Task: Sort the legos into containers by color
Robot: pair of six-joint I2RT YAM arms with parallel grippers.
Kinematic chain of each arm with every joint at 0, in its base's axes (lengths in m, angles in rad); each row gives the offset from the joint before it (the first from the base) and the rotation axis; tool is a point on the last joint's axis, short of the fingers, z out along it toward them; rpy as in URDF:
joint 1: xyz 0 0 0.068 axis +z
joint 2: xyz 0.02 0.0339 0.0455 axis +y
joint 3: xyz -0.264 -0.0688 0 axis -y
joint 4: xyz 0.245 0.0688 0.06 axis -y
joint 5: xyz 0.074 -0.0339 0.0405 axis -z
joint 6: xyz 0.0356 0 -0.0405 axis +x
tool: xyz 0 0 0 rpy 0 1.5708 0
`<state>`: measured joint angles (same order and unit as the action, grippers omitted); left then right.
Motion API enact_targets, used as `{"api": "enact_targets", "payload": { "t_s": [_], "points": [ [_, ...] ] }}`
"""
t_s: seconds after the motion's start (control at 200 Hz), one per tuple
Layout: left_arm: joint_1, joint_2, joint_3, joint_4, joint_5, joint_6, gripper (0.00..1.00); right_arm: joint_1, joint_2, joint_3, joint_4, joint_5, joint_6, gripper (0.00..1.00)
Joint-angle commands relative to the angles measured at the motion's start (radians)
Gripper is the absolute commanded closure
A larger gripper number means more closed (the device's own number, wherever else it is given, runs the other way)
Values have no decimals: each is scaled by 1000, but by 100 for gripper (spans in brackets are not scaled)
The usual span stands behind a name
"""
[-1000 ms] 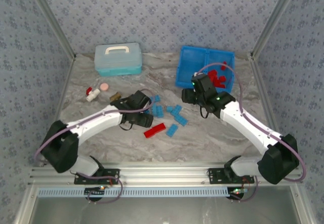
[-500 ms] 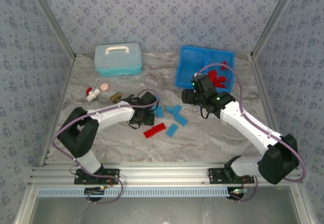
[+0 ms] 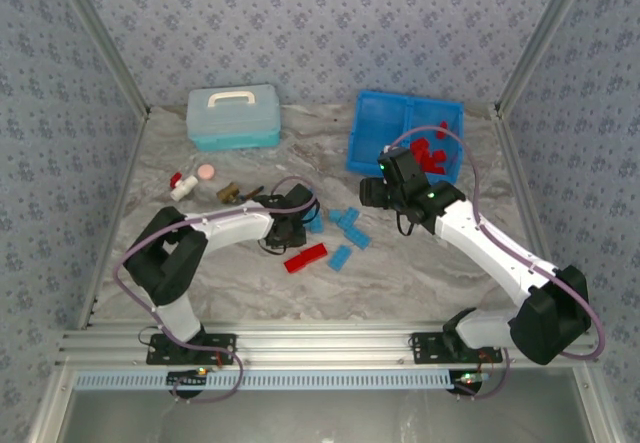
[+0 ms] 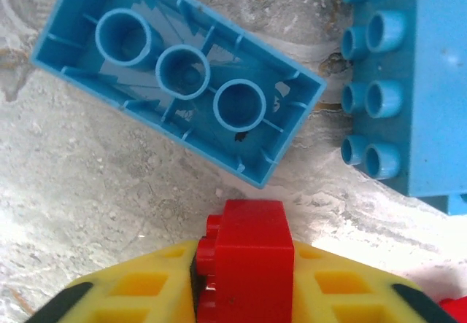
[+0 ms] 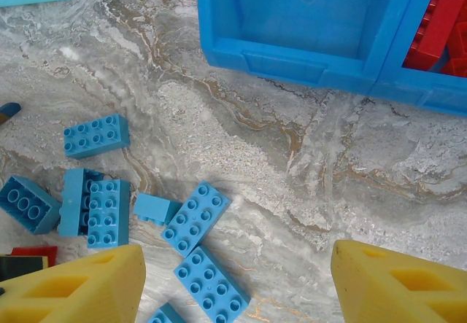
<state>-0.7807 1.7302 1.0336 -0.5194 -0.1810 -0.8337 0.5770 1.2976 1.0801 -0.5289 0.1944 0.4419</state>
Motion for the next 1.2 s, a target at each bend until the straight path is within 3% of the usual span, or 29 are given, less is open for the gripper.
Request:
{"api": "enact_targets", "payload": {
  "t_s": [0.0, 0.165, 0.285, 0.45, 0.6, 0.794, 1.004, 1.074, 1.199],
  "points": [
    [-10, 11, 20, -16, -44, 5, 78, 8, -29, 2, -31, -1, 15, 30],
    [-39, 4, 89, -82, -95, 80, 93, 5, -78, -14, -32, 43, 69, 29],
    [-97, -41, 217, -136, -107, 144, 94, 3, -169, -42, -54, 108, 125, 28],
    [-149, -10, 432, -19, -52, 261, 94, 11, -394, -157, -98, 275, 257, 25],
    [-155, 171, 673, 77, -18, 331, 94, 13, -599, -231, -357, 504, 492, 20],
    [-183, 523, 1122, 158, 40, 389, 95, 16, -793, -304, -495, 468, 585, 18],
    [-193, 971, 1805, 53, 61, 416, 93, 18, -829, -299, -520, 426, 562, 15],
    [-193, 1014, 1816, 138, 55, 437, 91, 17, -828, -297, -521, 407, 554, 14],
    [-200, 1021, 1688, 366, 20, 555, 87, 18, -830, -285, -533, 371, 550, 13]
  ]
}}
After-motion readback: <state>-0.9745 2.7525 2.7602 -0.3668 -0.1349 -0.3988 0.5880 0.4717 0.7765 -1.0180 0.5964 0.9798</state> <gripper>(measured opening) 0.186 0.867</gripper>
